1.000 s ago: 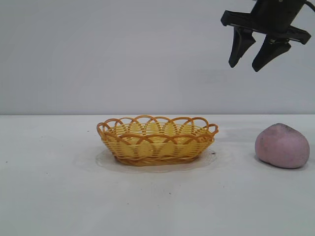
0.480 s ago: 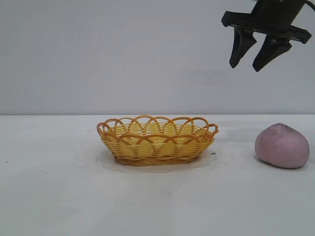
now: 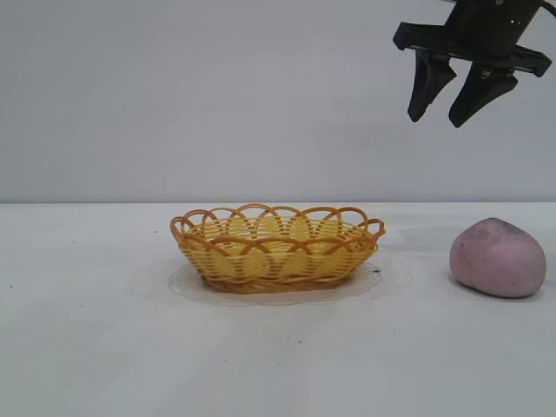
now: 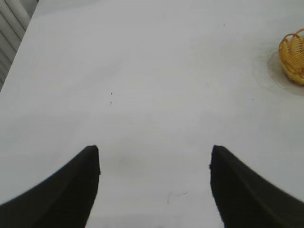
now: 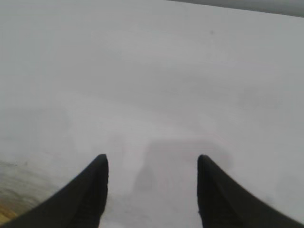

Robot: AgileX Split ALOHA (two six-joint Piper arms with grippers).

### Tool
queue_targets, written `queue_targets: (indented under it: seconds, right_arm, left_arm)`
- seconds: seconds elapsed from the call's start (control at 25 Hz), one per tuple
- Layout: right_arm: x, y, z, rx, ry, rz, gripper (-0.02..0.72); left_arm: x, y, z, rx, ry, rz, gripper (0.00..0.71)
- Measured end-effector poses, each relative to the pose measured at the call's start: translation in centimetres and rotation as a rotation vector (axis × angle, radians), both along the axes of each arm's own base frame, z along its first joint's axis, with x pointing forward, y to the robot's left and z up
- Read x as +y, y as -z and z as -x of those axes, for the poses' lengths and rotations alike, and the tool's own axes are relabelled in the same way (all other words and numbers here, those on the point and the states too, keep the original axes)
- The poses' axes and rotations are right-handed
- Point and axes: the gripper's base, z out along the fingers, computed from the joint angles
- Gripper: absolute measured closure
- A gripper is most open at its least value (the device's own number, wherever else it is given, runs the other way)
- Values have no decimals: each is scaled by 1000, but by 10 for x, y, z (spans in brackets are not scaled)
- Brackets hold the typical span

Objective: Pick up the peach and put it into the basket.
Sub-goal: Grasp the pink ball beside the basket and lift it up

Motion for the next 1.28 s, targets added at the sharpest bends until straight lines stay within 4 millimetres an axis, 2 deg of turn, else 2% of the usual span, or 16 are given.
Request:
queue_targets:
  seconds: [0.92,1.28]
  right_arm:
    - [-2,3,3,27,-37,54,322]
    - [-7,3,11,85,-100,142,322]
  left_arm:
    - [0,0,0,-2,41,1,276]
    - [0,0,0,-2,39,4,276]
